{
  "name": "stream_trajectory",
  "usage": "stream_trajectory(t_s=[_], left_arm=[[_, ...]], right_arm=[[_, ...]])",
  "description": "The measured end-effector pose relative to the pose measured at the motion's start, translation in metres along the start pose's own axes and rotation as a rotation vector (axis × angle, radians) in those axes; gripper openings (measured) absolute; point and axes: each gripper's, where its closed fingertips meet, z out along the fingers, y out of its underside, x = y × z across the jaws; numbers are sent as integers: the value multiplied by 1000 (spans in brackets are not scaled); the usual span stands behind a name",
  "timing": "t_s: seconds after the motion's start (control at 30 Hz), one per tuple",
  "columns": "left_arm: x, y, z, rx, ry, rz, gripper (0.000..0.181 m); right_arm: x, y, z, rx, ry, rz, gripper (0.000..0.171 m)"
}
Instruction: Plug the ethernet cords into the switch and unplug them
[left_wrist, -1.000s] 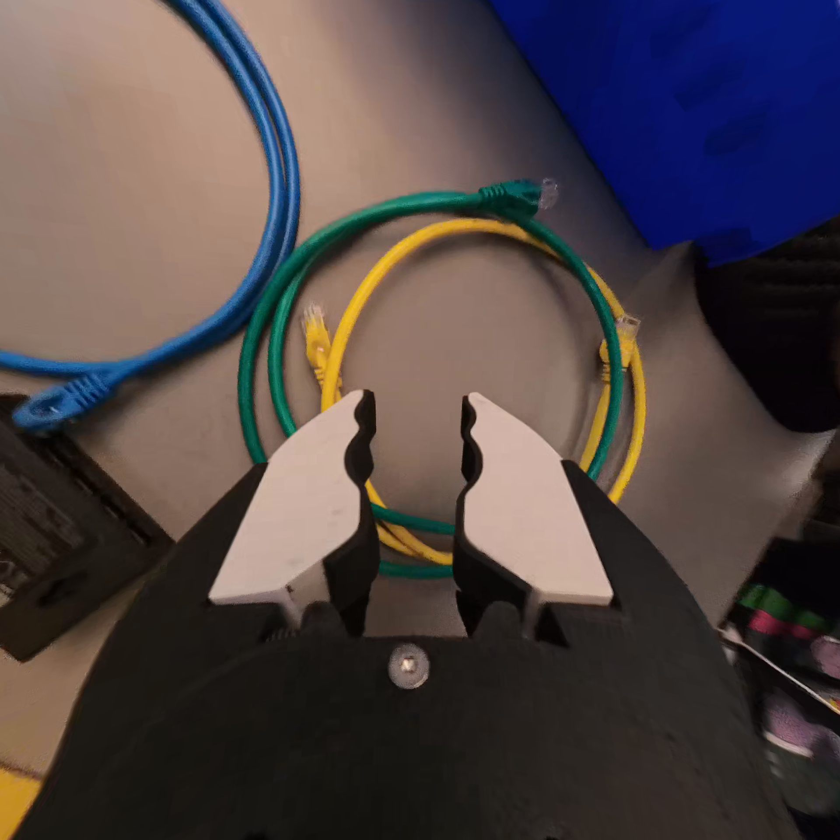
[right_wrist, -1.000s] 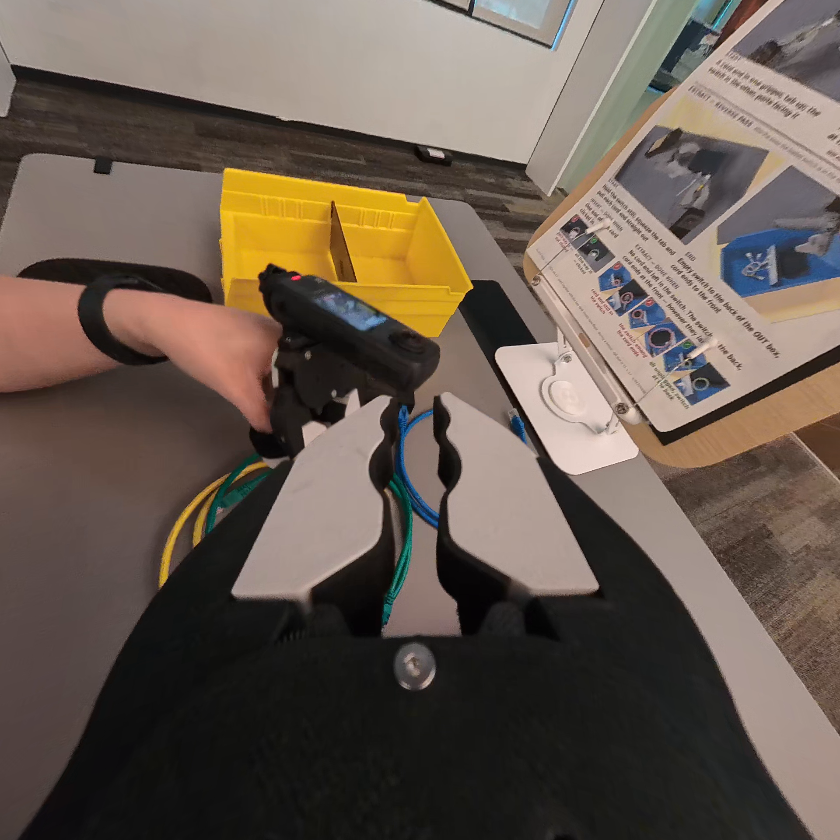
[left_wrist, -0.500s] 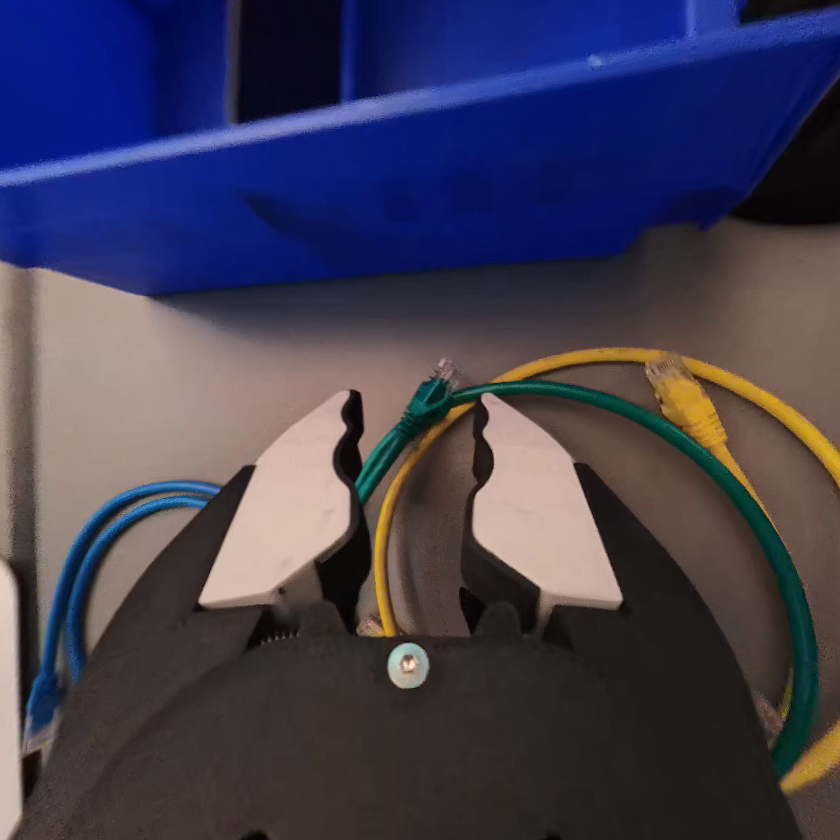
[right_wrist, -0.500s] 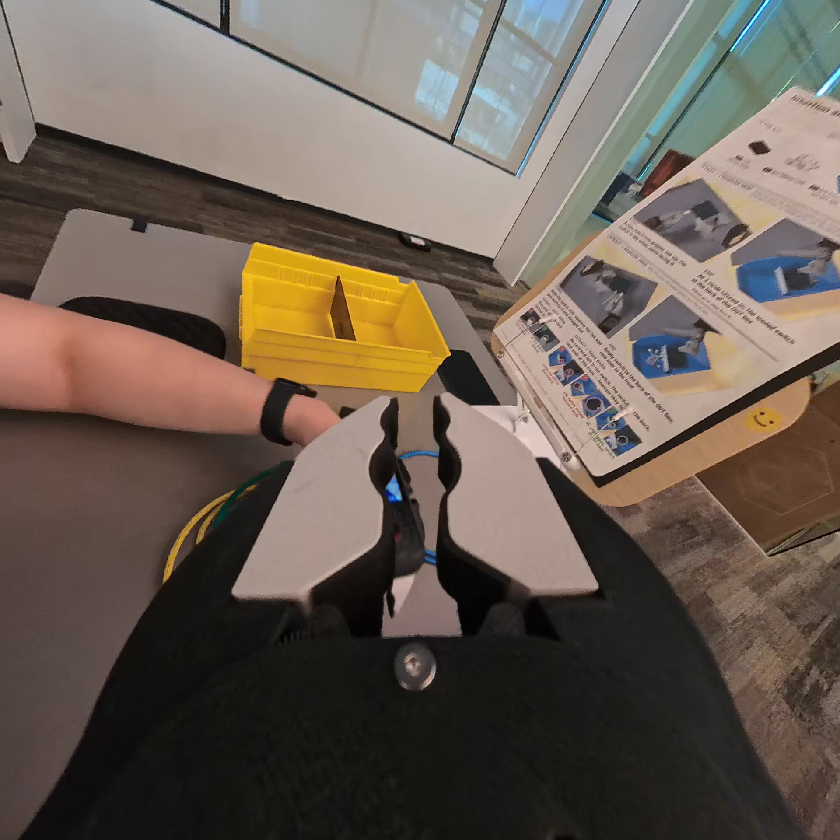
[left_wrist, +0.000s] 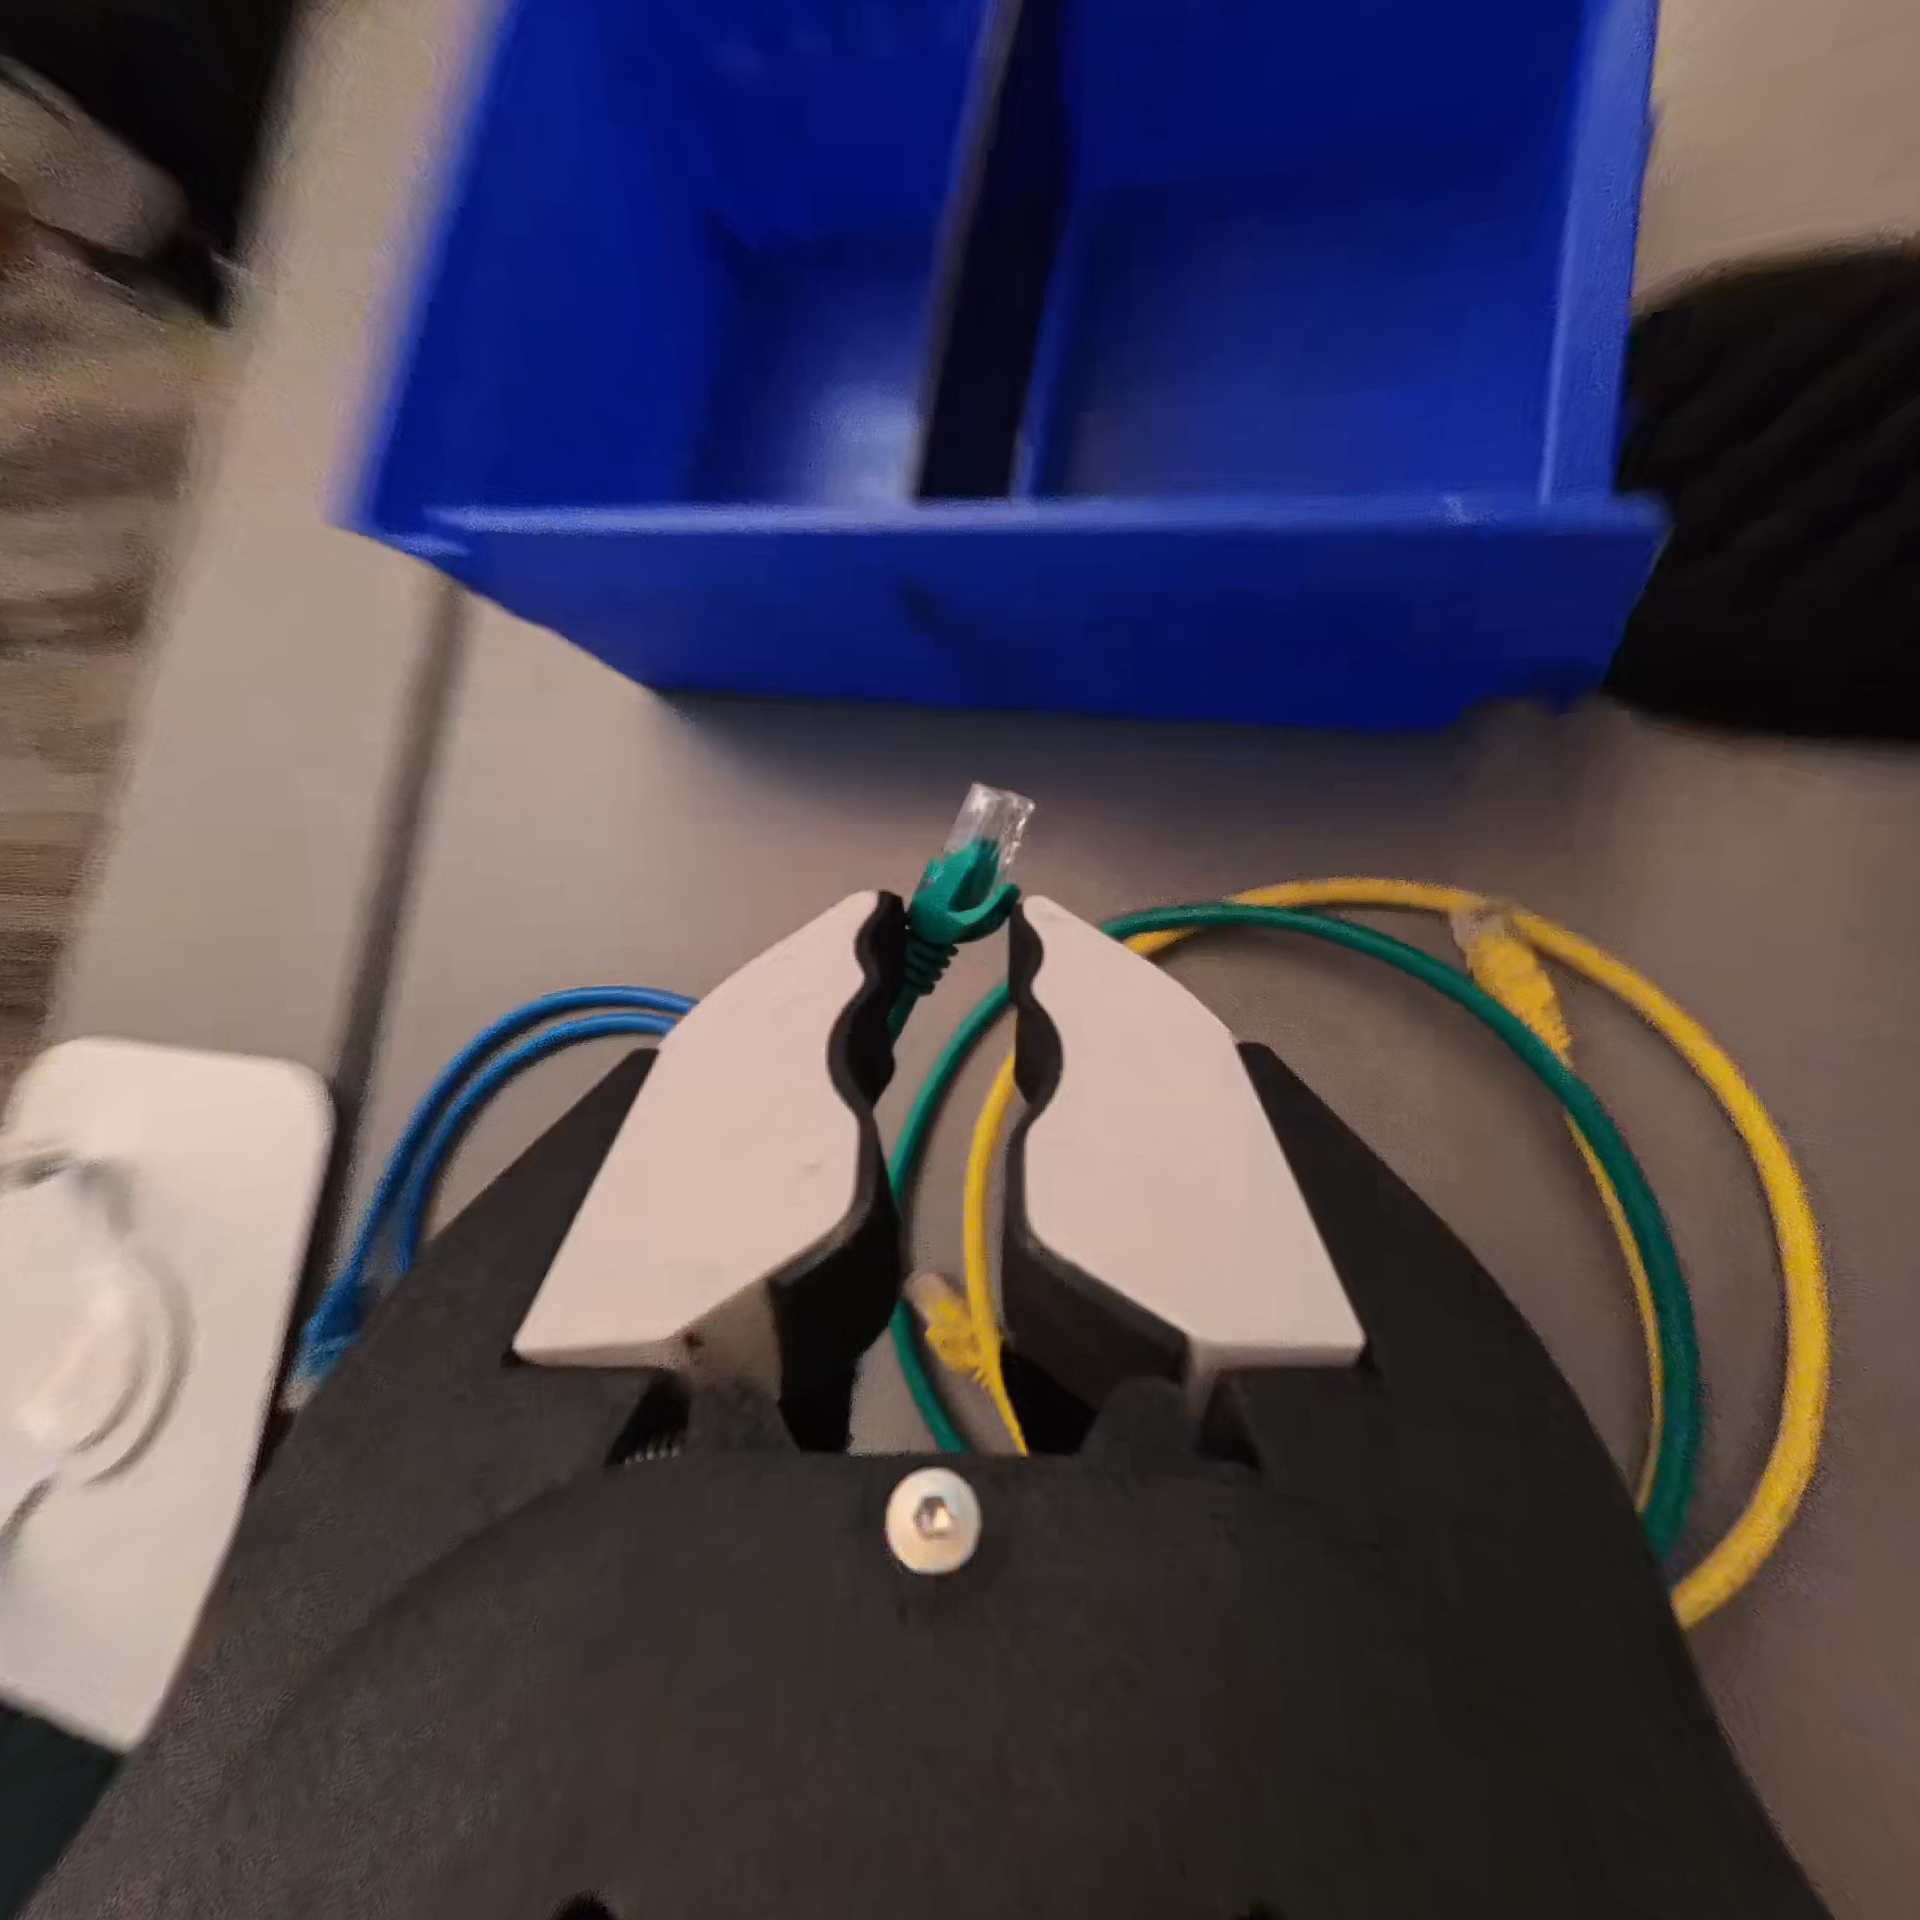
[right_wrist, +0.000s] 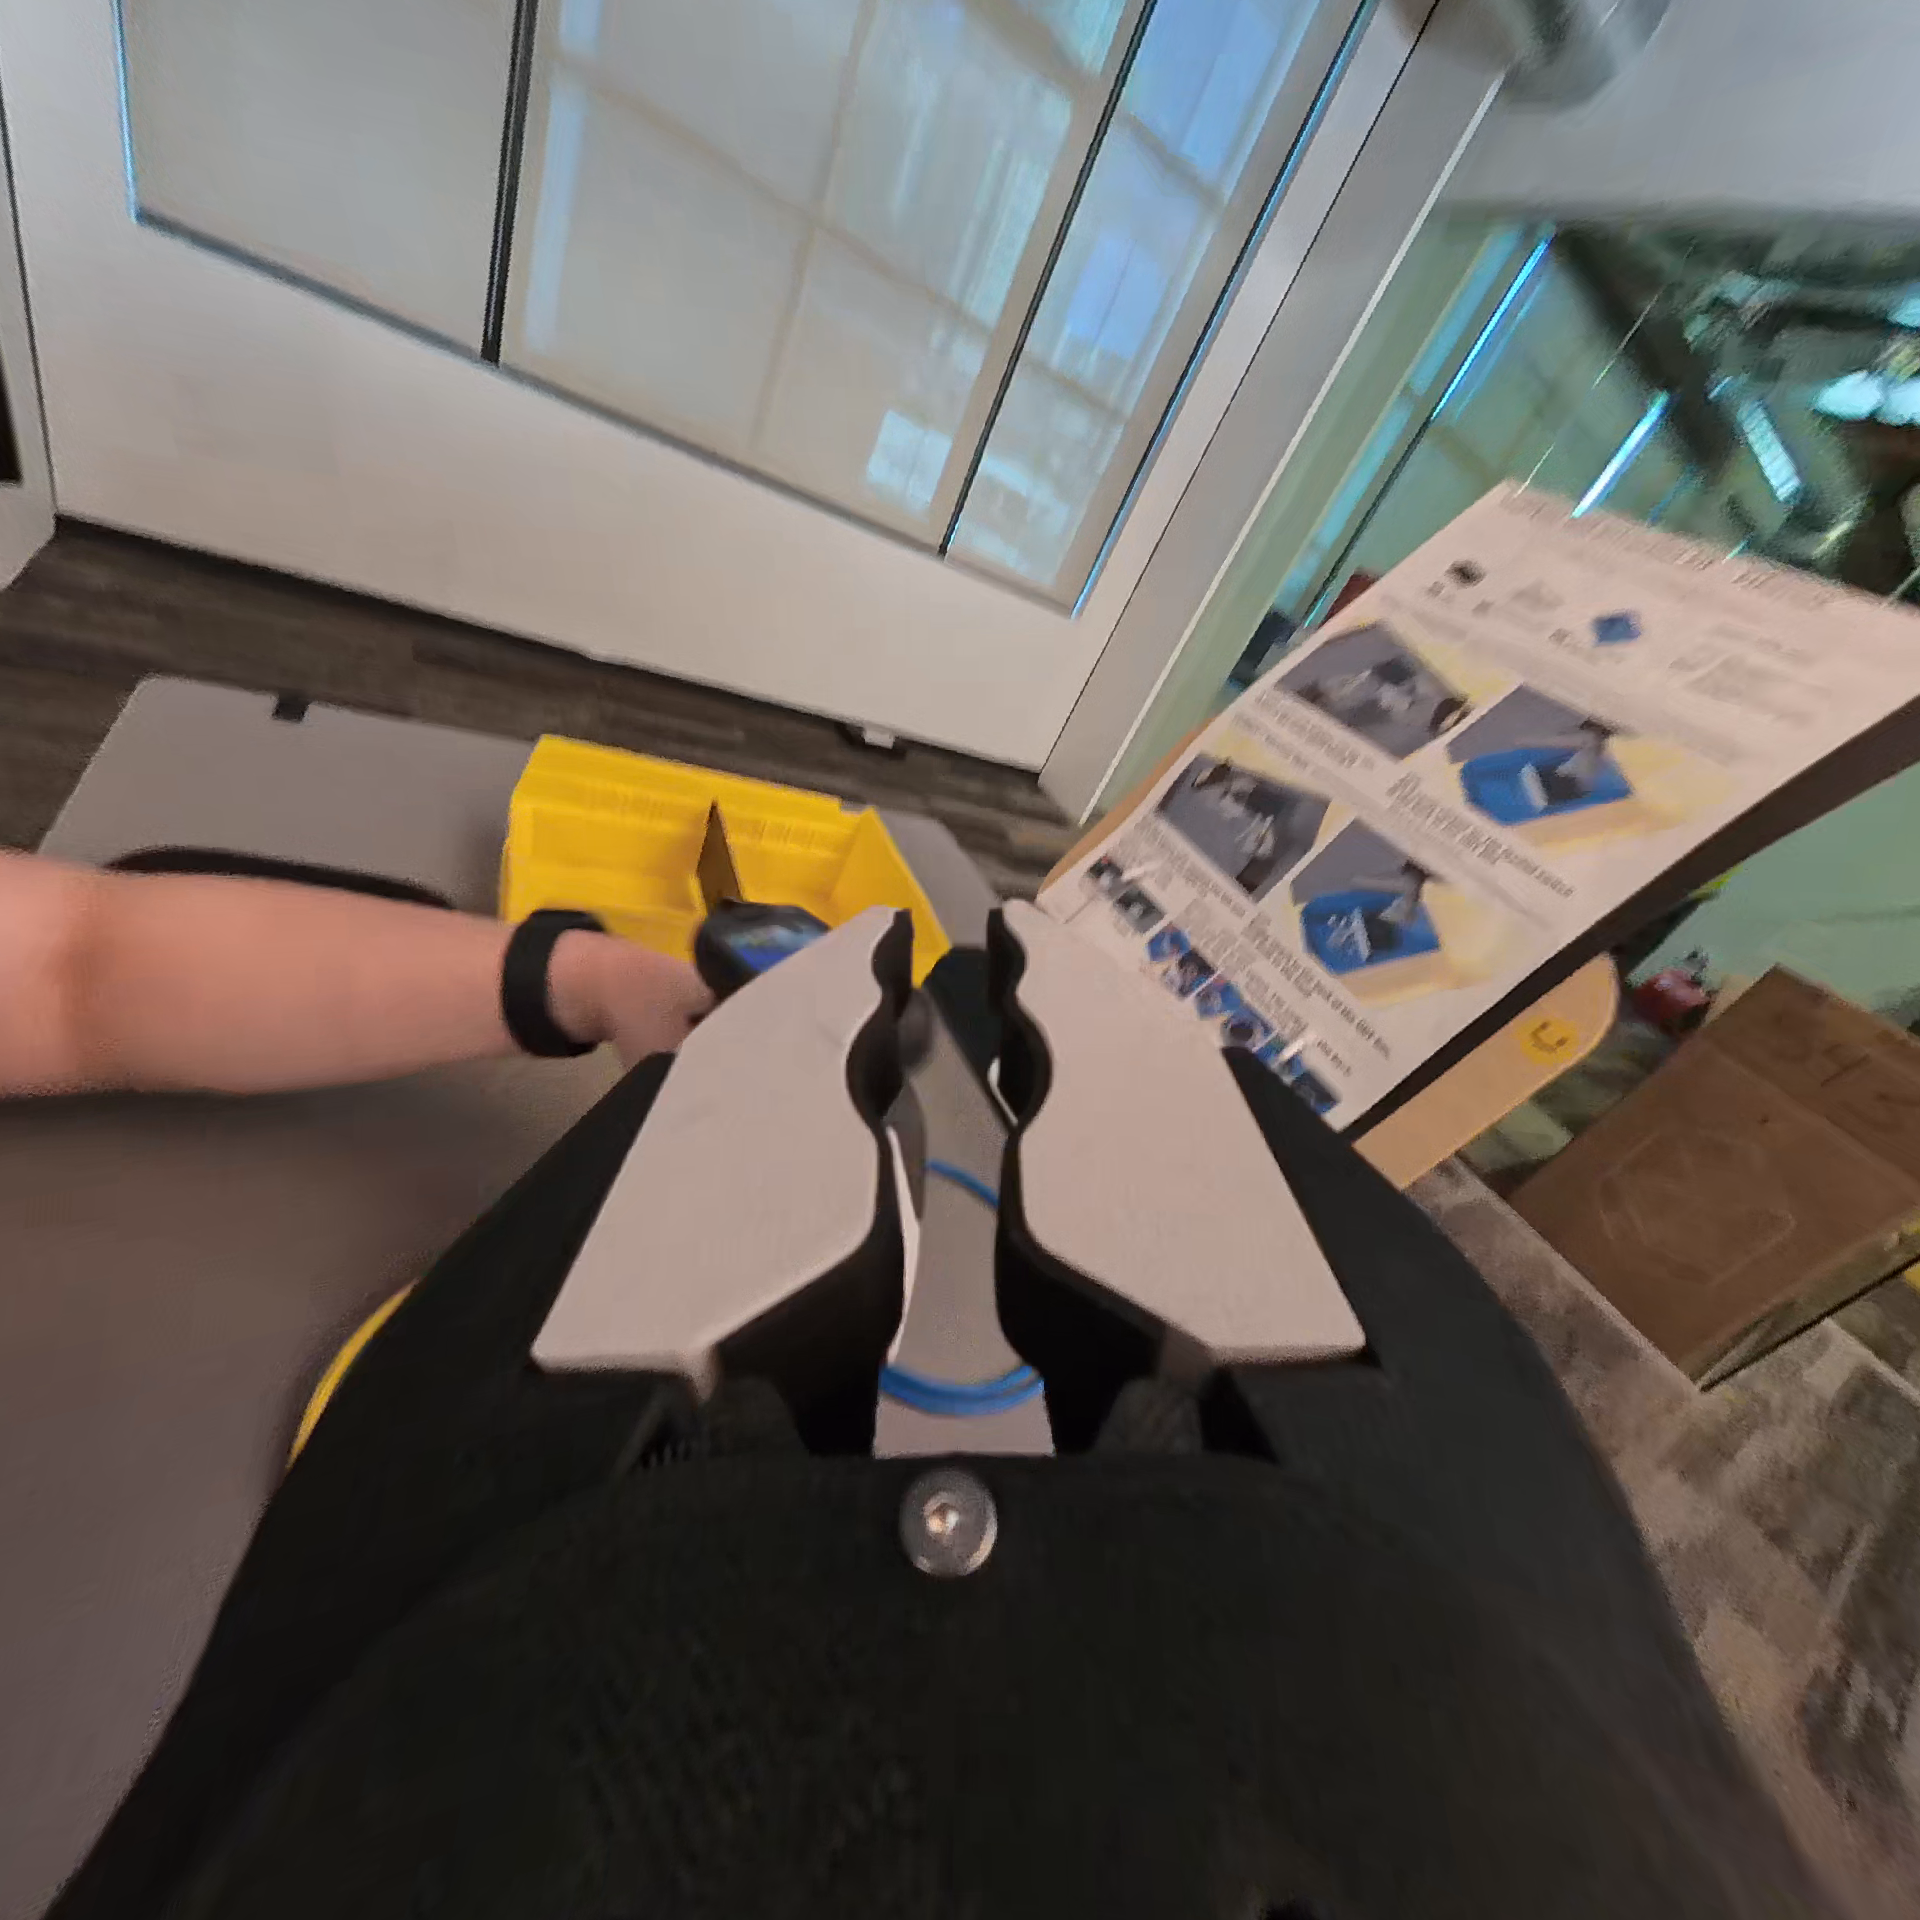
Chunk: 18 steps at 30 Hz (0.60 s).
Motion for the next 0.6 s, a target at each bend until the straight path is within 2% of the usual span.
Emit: stream_trajectory(t_s=[0.03, 0.17, 0.27, 0.37, 0.5, 0.6], left_arm=[[-9, -11, -23, 78, -73, -28, 18], [-34, -32, -120, 328, -327, -193, 18], [-30, -35, -170, 447, -344, -295, 17], [-27, -33, -197, 491, -347, -347, 17], [-25, -38, -217, 543, -343, -376, 17], [-21, -42, -218, 550, -325, -372, 18]], right_arm=[[4, -8, -2, 51, 26, -5, 15], [21, -33, -3, 292, 123, 44, 15], [26, -25, 16, 364, 110, 123, 15], [14, 3, 57, 308, 20, 223, 23], [-28, 33, 111, 231, -187, 390, 28], [-52, 50, 135, 166, -203, 330, 28]])
